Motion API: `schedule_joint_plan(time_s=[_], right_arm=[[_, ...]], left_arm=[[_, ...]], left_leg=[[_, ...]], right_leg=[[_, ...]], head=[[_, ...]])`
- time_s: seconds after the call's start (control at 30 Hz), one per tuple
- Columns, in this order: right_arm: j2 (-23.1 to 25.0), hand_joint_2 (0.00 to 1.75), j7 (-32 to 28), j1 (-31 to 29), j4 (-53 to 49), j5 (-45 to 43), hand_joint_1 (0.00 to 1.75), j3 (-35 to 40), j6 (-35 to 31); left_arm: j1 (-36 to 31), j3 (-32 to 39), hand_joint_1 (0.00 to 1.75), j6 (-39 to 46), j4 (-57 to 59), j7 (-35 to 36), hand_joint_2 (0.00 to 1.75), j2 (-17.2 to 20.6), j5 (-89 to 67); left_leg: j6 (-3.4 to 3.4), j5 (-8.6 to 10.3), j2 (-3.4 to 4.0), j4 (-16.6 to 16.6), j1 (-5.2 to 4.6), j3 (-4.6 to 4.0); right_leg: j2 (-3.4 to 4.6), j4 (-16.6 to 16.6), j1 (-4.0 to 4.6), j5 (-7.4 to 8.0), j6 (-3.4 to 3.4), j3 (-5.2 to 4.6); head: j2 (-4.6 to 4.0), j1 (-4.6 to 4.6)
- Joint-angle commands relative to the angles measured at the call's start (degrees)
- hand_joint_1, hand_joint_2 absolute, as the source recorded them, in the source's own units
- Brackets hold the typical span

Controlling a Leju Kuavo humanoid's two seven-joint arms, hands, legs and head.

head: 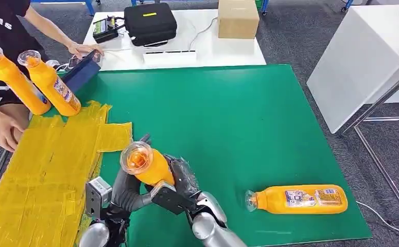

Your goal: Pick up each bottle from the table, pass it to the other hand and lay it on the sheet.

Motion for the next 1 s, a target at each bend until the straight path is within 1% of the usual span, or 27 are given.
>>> schedule_joint_plan(time_s=[0.03, 0.13, 0.17, 0.23, 0.27, 0.37, 0.43, 0.5, 0.53, 0.6, 0.7, 0.73, 0.83, 0.87, 0.9, 0.93, 1.0], right_arm=[[0.3, 1.75, 0.7, -2.3, 6.1, 1.1, 1.75, 0.0, -1.4], [0.3, 1.75, 1.9, -2.6, 7.1, 3.0, 1.75, 0.2, -2.8], [0.3, 1.75, 1.9, -2.6, 7.2, 3.1, 1.75, 0.3, -2.8], [0.4, 1.75, 1.9, -2.6, 7.1, 3.5, 1.75, 0.4, -3.0], [0.4, 1.75, 1.9, -2.5, 6.9, 4.1, 1.75, 0.6, -3.4], [0.6, 1.75, 2.1, -2.4, 6.0, 4.6, 1.73, 0.9, -3.5], [0.6, 1.75, 2.1, -2.4, 6.0, 4.6, 1.73, 0.9, -3.5], [0.6, 1.75, 2.1, -2.4, 6.0, 4.6, 1.75, 0.9, -3.5], [0.5, 1.75, 2.2, -2.4, 5.7, 5.1, 1.75, 1.1, -3.7], [0.5, 1.75, 2.3, -2.4, 5.4, 5.3, 1.75, 1.2, -3.7], [0.6, 1.75, 2.3, -2.4, 5.2, 5.3, 1.75, 1.4, -3.6], [0.7, 1.75, 2.2, -2.5, 5.0, 5.6, 1.75, 1.8, -3.5], [0.8, 1.75, 2.4, -2.7, 5.4, 5.8, 1.73, 2.2, -3.5], [0.9, 1.75, 2.4, -2.8, 5.7, 5.8, 1.75, 2.2, -3.6], [0.9, 1.75, 2.4, -2.8, 5.7, 5.8, 1.75, 2.2, -3.6], [0.9, 1.75, 2.4, -2.8, 5.8, 5.8, 1.75, 2.3, -3.7], [0.9, 1.75, 2.4, -2.8, 5.8, 5.8, 1.75, 2.3, -3.7]], left_arm=[[-0.9, -1.3, 0.0, 3.8, -0.2, -0.2, 1.75, 0.2, -4.0], [-0.7, -2.7, 0.0, 6.0, -1.2, -0.5, 1.75, -0.1, -7.0], [-0.6, -3.0, 0.0, 6.3, -1.3, -0.5, 1.75, -0.2, -7.4], [-0.6, -3.7, 0.0, 7.6, -1.5, -0.4, 1.75, -0.3, -9.4], [-0.7, -4.2, 0.0, 8.3, -1.3, -0.3, 1.75, -0.4, -10.3], [-0.9, -5.2, 0.0, 9.0, -0.4, -0.2, 1.75, -0.5, -11.8], [-0.9, -5.2, 0.0, 9.0, -0.4, -0.2, 1.75, -0.5, -11.8], [-0.9, -5.2, 0.0, 9.0, -0.4, -0.2, 1.75, -0.5, -11.8], [-1.0, -5.5, 0.0, 9.4, 0.1, -0.2, 1.75, -0.6, -12.5], [-1.1, -5.7, 0.0, 9.8, 0.3, -0.2, 1.75, -0.6, -13.1], [-1.2, -5.8, 0.0, 9.8, 0.4, -0.2, 1.75, -0.7, -13.1], [-1.3, -5.3, 0.0, 8.9, 1.0, 0.2, 1.75, -0.7, -11.7], [-1.2, -3.9, 0.0, 5.8, 1.3, 0.0, 1.75, -0.9, -6.5], [-1.0, -2.9, 1.69, 5.0, 1.3, -0.1, 1.75, -1.1, -4.1], [-1.0, -2.9, 1.69, 5.0, 1.3, -0.1, 1.75, -1.1, -4.1], [-1.0, -2.7, 1.69, 4.9, 1.3, -0.1, 1.75, -0.9, -3.8], [-1.0, -2.7, 1.69, 4.9, 1.3, -0.1, 1.75, -0.9, -3.8]], left_leg=[[-0.06, -0.13, 0.2, 0.0, 0.07, 0.32], [-0.03, -0.07, 0.11, 0.0, 0.03, 0.18], [-0.04, -0.12, 0.18, 0.0, 0.06, 0.28], [-0.02, -0.04, 0.08, 0.0, 0.02, 0.11], [-0.03, -0.09, 0.14, 0.0, 0.04, 0.21], [-0.05, -0.14, 0.16, 0.0, 0.07, 0.28], [-0.03, -0.05, 0.09, 0.0, 0.01, 0.12], [-0.03, -0.04, 0.08, 0.0, 0.02, 0.11], [-0.05, -0.12, 0.15, 0.0, 0.05, 0.25], [-0.04, -0.06, 0.09, 0.0, 0.04, 0.15], [-0.03, -0.05, 0.08, 0.0, 0.02, 0.12], [-0.04, -0.1, 0.12, 0.0, 0.04, 0.24], [-0.04, -0.09, 0.15, 0.0, 0.04, 0.2], [-0.03, -0.07, 0.14, 0.0, 0.02, 0.16], [-0.02, -0.04, 0.13, 0.0, 0.0, 0.12], [-0.04, -0.11, 0.22, 0.0, 0.04, 0.25], [-0.03, -0.05, 0.13, 0.0, 0.02, 0.14]], right_leg=[[0.06, -0.1, 0.09, -0.08, -0.04, 0.34], [0.01, -0.1, 0.04, -0.05, -0.01, 0.2], [0.04, -0.1, 0.07, -0.08, -0.02, 0.31], [0.0, -0.1, 0.02, -0.03, -0.01, 0.12], [0.02, -0.1, 0.05, -0.06, -0.01, 0.22], [0.0, -0.1, 0.08, -0.1, -0.03, 0.32], [0.0, 0.0, 0.02, -0.04, -0.02, 0.13], [-0.01, 0.0, 0.02, -0.04, -0.02, 0.12], [0.01, -0.1, 0.06, -0.09, -0.03, 0.26], [-0.01, -0.1, 0.05, -0.05, -0.02, 0.16], [-0.01, 0.0, 0.03, -0.04, -0.01, 0.12], [-0.01, -0.1, 0.06, -0.08, -0.02, 0.25], [0.02, -0.1, 0.06, -0.06, -0.02, 0.2], [0.02, -0.1, 0.03, -0.05, -0.02, 0.15], [0.04, 0.0, 0.01, -0.03, -0.01, 0.1], [0.08, -0.1, 0.06, -0.06, -0.03, 0.24], [0.03, -0.1, 0.02, -0.03, -0.02, 0.12]], head=[[0.0, 0.0], [0.0, 0.0], [0.0, 0.0], [0.0, 0.0], [0.0, 0.0], [0.0, 0.0], [0.0, 0.0], [0.0, 0.0], [0.0, 0.0], [0.0, 0.0], [0.0, 0.0], [0.0, 0.0], [0.0, 0.0], [0.0, 0.0], [0.0, 0.0], [0.0, 0.0], [0.0, 0.0]])
